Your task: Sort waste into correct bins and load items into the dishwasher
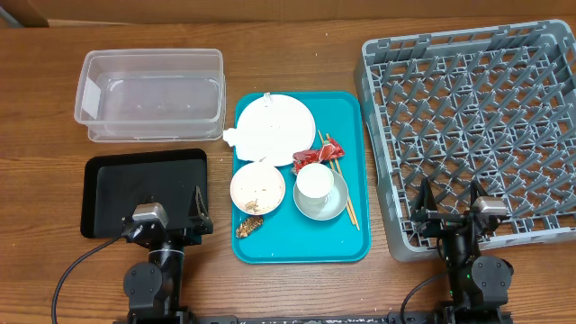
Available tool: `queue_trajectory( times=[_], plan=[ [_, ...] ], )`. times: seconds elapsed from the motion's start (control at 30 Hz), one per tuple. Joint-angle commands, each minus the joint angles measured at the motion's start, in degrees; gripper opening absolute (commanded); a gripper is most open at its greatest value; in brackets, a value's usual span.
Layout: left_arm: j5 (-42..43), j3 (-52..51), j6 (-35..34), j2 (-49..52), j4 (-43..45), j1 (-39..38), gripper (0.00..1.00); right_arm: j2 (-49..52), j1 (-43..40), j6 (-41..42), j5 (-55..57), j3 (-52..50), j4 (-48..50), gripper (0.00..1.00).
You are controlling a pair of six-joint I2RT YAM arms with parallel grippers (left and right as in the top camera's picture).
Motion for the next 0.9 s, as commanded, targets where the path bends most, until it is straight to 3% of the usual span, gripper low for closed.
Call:
queue_trajectory(
  times=[0.0,0.6,0.87],
  plan=[
    [0.0,-0.2,1.5,0.0,0.0,-0.4,1.0,-0.6,-0.2,0.0,0.1,-0.6,0.3,1.0],
    [3.1,0.2,-5.2,0.0,-0.4,-0.4,1.0,-0.6,-0.2,0.0,-3.5,-0.5,0.0,1.0],
    [3.1,5.4,-5.1,0.9,-9.7,-0.4,1.0,-0.5,-0.2,0.6,-2.5,4.8,-9.7,1.0]
  ],
)
